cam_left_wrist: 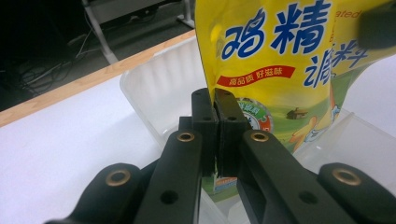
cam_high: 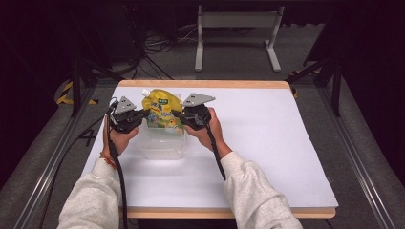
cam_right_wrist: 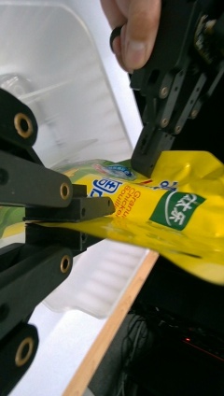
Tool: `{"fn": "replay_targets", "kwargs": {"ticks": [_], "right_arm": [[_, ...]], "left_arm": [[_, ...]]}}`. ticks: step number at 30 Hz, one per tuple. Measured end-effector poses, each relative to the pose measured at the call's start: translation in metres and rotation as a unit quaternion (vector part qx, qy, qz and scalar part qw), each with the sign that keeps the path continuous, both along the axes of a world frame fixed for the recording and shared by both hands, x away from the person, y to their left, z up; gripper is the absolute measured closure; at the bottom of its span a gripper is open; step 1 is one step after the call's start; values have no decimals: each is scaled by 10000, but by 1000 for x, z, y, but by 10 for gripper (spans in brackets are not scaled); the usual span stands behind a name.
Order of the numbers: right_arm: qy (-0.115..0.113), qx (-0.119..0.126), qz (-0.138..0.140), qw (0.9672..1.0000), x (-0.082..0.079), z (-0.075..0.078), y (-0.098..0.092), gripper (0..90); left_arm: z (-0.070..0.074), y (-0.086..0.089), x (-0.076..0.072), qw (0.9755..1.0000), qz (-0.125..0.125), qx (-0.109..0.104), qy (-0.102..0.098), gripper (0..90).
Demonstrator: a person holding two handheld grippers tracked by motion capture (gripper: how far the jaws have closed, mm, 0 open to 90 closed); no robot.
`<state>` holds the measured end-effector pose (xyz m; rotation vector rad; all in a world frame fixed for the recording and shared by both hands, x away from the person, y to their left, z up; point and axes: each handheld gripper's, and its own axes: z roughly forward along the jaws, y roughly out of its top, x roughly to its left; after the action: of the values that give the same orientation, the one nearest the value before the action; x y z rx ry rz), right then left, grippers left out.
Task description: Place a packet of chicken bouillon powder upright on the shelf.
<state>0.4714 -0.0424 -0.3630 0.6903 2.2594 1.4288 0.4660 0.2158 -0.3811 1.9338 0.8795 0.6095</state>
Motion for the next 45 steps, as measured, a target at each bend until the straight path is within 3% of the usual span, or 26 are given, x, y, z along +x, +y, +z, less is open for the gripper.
{"fn": "replay_targets", "kwargs": {"ticks": [6,10,15,28,33,39,45], "right_arm": [[31,21,-34,10000,0,-3,2,885],[54,12,-16,10000,-1,-5,2,885],[70,1,7,10000,-1,-6,3,882],[143,4,-83,9999,-1,-9,-1,842],[138,-67,-121,9998,-4,-7,-3,819],[72,-155,-180,9997,-9,-2,-9,778],[-46,-259,-215,9994,-15,1,-13,760]], "left_arm": [[-2,0,-4,9999,59,65,-91,882],[-6,1,-5,10000,69,15,-27,883],[-7,2,-7,9999,132,101,-19,876],[-9,2,-10,9996,269,3,-25,844],[-8,0,-18,9990,398,99,-160,787],[-2,6,-31,9986,445,-95,-257,711],[-2,8,-47,9978,532,-136,-364,626]]}}
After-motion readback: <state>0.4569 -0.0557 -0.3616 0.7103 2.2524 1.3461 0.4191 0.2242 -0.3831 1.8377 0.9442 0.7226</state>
